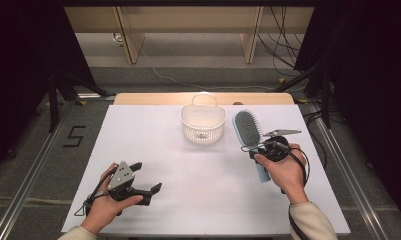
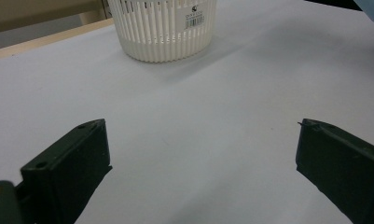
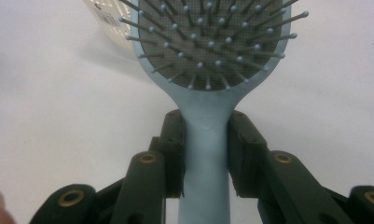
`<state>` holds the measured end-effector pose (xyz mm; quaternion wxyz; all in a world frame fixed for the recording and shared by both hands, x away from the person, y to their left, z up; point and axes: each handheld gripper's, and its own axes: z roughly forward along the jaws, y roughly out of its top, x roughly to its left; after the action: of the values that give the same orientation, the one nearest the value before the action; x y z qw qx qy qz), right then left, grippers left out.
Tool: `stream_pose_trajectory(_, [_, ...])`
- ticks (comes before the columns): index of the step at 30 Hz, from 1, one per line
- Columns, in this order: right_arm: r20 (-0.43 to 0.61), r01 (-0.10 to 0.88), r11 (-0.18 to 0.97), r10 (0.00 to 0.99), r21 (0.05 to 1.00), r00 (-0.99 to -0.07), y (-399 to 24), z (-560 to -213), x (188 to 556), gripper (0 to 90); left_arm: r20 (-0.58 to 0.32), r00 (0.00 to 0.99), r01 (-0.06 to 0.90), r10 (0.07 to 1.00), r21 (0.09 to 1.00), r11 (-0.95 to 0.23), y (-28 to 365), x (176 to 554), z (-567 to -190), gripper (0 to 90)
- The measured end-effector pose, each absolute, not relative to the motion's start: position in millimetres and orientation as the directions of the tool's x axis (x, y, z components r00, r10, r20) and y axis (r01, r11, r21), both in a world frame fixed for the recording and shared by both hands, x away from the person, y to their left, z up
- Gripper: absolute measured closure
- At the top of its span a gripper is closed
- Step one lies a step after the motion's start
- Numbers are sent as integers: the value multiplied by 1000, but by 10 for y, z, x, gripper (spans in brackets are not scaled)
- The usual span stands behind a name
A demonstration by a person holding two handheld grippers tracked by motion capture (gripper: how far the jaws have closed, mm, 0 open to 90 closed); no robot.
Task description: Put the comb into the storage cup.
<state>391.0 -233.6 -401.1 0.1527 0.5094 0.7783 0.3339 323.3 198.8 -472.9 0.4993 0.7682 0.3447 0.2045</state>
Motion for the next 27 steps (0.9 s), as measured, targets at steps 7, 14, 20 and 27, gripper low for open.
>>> stream_pose_trajectory(7, [99, 676, 254, 894, 692, -437, -2344, -3998, 3910, 703, -30, 679, 325, 734, 908, -264, 1989, 3232, -4728, 23])
stream_pose_trajectory(14, [98, 663, 245, 895, 707, -435, -2344, -3989, 3911, 703, -29, 679, 325, 733, 908, -265, 1992, 3233, -4726, 24])
stream_pose_trajectory(20, [98, 653, 234, 898, 721, -429, -2355, -3976, 3911, 703, -30, 679, 325, 734, 908, -265, 1993, 3234, -4726, 24])
stream_pose_trajectory(27, [99, 639, 221, 900, 737, -425, -2373, -3953, 3915, 703, -29, 679, 326, 734, 908, -265, 1992, 3234, -4726, 24])
